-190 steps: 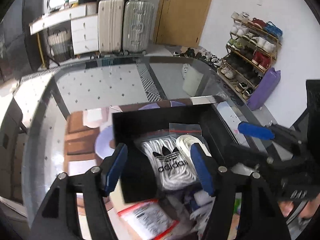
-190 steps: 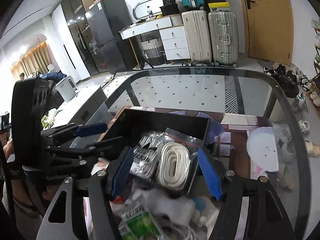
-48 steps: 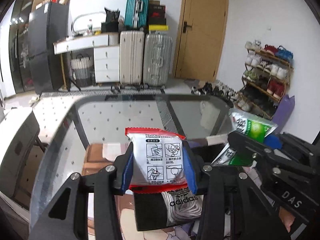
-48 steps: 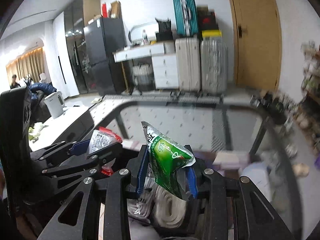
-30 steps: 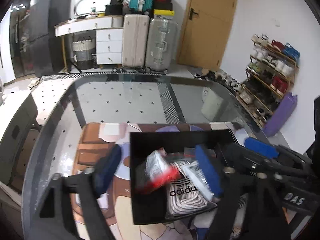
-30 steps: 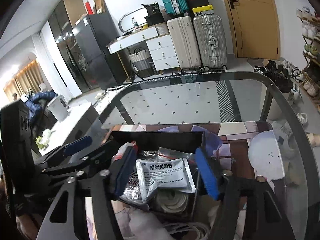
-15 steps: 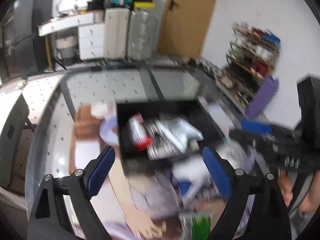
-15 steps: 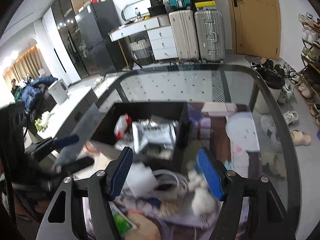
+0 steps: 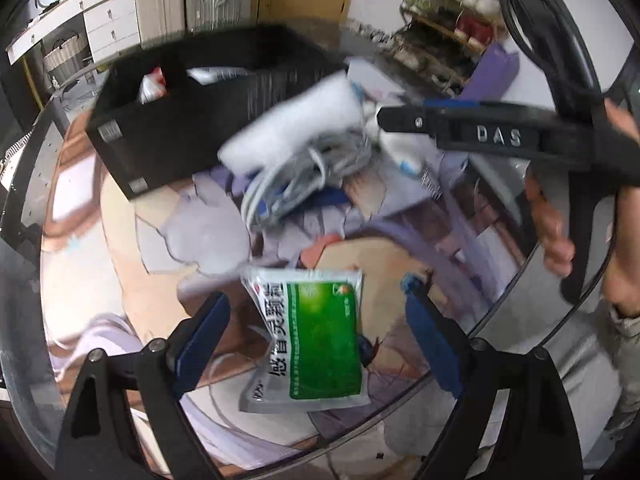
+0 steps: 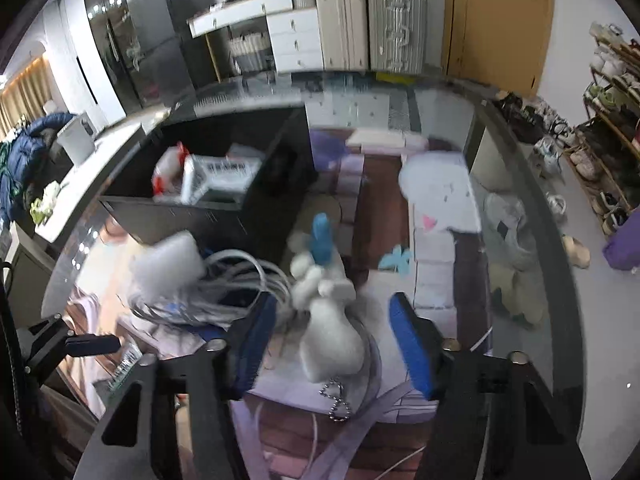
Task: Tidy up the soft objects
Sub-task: 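Grasp the green medicine sachet with the left tool while the right tool grasps the white plush toy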
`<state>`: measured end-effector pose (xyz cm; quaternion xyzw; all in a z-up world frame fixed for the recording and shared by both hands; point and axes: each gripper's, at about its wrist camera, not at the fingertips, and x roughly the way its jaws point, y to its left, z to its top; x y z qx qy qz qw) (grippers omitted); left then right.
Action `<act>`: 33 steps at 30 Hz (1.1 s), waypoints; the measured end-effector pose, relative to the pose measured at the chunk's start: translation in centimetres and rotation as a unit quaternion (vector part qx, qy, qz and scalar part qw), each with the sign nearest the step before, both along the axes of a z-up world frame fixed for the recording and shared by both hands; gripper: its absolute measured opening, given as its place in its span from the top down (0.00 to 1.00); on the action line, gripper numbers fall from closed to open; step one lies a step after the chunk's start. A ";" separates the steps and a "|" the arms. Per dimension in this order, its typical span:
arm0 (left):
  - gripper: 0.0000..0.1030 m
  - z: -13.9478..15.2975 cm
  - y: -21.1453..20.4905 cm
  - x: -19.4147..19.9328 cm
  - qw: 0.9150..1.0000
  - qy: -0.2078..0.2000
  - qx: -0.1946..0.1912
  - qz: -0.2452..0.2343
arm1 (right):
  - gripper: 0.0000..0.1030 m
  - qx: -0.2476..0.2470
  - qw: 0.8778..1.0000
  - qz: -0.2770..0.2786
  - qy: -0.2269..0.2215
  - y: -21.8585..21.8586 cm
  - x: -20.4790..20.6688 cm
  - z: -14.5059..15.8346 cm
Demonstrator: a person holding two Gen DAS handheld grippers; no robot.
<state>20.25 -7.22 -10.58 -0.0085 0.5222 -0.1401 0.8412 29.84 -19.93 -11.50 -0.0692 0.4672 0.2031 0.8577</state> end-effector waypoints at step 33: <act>0.35 -0.8 4.5 -0.8 0.995 -0.019 0.081 0.053 | 0.63 -0.024 0.994 0.092 0.052 2.8 -7.1 -1.9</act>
